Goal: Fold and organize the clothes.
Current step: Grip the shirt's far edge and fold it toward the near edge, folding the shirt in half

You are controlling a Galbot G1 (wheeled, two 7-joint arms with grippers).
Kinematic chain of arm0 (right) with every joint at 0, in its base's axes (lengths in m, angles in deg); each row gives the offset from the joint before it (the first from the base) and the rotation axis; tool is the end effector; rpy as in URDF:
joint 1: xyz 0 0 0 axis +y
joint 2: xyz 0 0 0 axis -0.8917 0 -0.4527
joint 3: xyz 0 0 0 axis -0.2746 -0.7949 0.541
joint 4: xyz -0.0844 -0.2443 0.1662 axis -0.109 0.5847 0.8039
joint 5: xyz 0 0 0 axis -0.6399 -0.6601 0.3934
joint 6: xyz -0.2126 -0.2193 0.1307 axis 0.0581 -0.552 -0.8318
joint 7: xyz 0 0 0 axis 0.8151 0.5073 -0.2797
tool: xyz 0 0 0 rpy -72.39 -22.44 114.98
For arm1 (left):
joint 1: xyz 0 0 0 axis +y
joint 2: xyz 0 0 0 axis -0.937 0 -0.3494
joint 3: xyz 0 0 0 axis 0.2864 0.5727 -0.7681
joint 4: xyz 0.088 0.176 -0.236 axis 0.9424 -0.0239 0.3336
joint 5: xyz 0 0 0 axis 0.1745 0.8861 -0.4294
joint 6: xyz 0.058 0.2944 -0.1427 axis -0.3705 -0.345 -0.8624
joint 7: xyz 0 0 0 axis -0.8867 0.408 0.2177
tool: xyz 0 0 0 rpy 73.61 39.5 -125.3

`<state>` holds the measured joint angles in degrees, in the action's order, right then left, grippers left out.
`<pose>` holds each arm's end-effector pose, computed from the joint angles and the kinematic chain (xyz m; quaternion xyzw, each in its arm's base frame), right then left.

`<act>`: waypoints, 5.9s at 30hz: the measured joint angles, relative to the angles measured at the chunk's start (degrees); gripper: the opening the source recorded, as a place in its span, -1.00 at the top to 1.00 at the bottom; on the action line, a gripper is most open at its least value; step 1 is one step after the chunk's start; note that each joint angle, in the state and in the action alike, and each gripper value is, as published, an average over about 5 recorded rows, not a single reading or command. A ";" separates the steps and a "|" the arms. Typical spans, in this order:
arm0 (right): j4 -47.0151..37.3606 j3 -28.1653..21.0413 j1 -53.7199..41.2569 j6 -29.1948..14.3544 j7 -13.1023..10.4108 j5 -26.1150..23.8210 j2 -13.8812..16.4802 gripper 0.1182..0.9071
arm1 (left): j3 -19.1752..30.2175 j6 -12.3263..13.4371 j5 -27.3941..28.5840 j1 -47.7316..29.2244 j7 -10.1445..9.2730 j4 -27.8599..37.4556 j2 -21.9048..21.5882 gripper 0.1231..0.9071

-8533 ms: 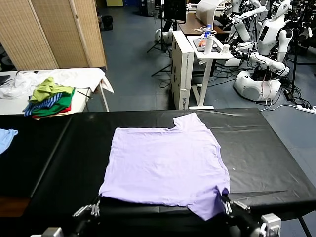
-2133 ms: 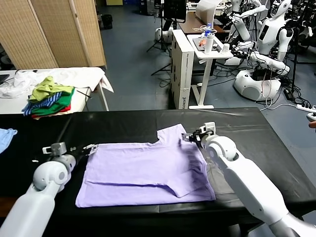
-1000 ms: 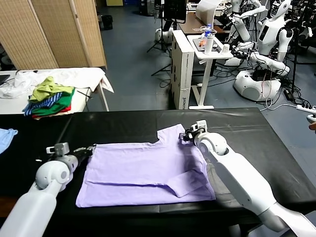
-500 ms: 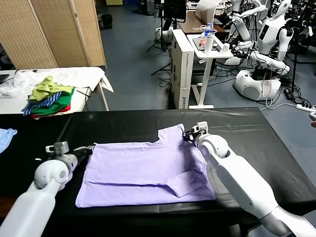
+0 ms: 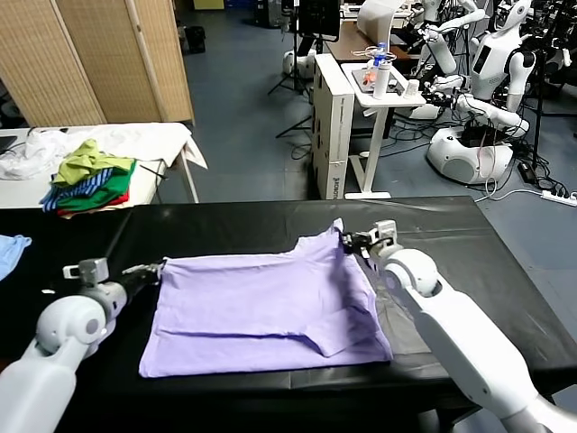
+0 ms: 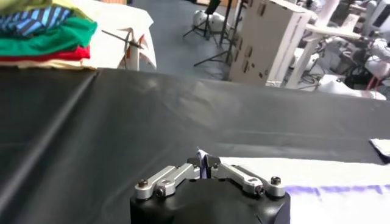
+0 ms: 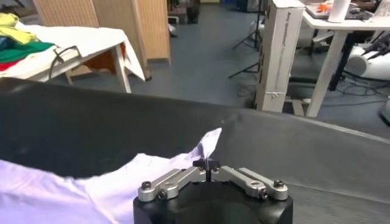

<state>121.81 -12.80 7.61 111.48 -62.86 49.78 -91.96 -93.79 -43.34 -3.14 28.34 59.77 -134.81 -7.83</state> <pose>0.3741 -0.0248 -0.1912 0.1725 -0.9526 0.0334 0.2484 0.2940 0.1500 -0.1870 -0.0478 -0.9595 0.0464 0.2736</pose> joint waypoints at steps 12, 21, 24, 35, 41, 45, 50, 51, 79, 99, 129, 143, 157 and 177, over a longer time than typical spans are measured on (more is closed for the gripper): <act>12.61 6.30 10.80 1.08 0.18 1.52 7.03 0.95 | -3.68 -0.66 0.66 9.06 -0.20 -7.86 -1.06 0.78; 17.66 9.53 18.35 1.42 0.30 1.43 10.70 0.95 | -5.75 -1.31 2.25 12.52 -0.72 -10.06 -1.02 0.78; 18.93 10.15 20.50 1.99 0.16 1.35 11.54 0.95 | -6.30 -2.10 2.26 13.47 -0.92 -10.78 -1.05 0.78; 22.74 12.29 27.08 2.72 -0.17 0.77 13.53 0.95 | -8.62 -4.49 3.47 17.53 -1.17 -13.97 -1.45 0.78; 24.27 12.60 29.33 2.77 -0.18 0.76 13.80 0.95 | -10.54 -4.96 4.63 20.38 -1.17 -15.34 -1.08 0.78; 24.69 12.52 30.08 2.79 -0.20 0.63 13.81 0.95 | -11.43 -5.01 5.16 22.15 -1.12 -16.34 -0.22 0.78; 24.48 12.13 30.38 2.79 -0.20 0.31 13.67 0.95 | -11.64 -4.94 5.94 23.48 -0.98 -17.19 1.00 0.78; 24.42 12.08 30.45 2.79 -0.20 0.27 13.61 0.95 | -11.58 -4.88 6.08 23.57 -0.93 -17.15 1.22 0.78; 24.05 11.87 31.28 2.72 -0.29 -1.05 11.90 0.95 | -5.87 -1.53 7.63 16.62 -0.05 -10.19 5.84 -0.86; 23.99 11.76 31.33 2.76 -0.30 -1.27 11.68 0.95 | -5.05 -0.58 7.99 15.91 0.28 -8.96 7.09 0.47; 26.01 12.60 31.71 2.88 -0.20 -0.04 14.25 0.95 | -7.35 -1.94 8.90 21.40 -1.15 -16.34 5.60 0.94; 25.07 12.62 31.72 2.95 -0.12 0.18 14.91 0.95 | -8.44 -2.05 12.82 23.25 -0.30 -15.62 5.45 0.94; 25.18 12.36 32.73 3.41 -0.15 -0.09 14.81 0.95 | -8.23 -2.61 15.55 25.45 0.37 -16.02 7.42 0.94; 30.68 18.09 36.47 4.89 -2.14 4.55 17.11 -0.54 | -10.29 -4.74 17.72 27.88 -0.62 -18.95 9.51 -0.30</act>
<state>152.49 5.28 44.08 116.37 -65.00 54.33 -74.85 -104.08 -48.09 14.59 56.22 59.15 -153.76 1.67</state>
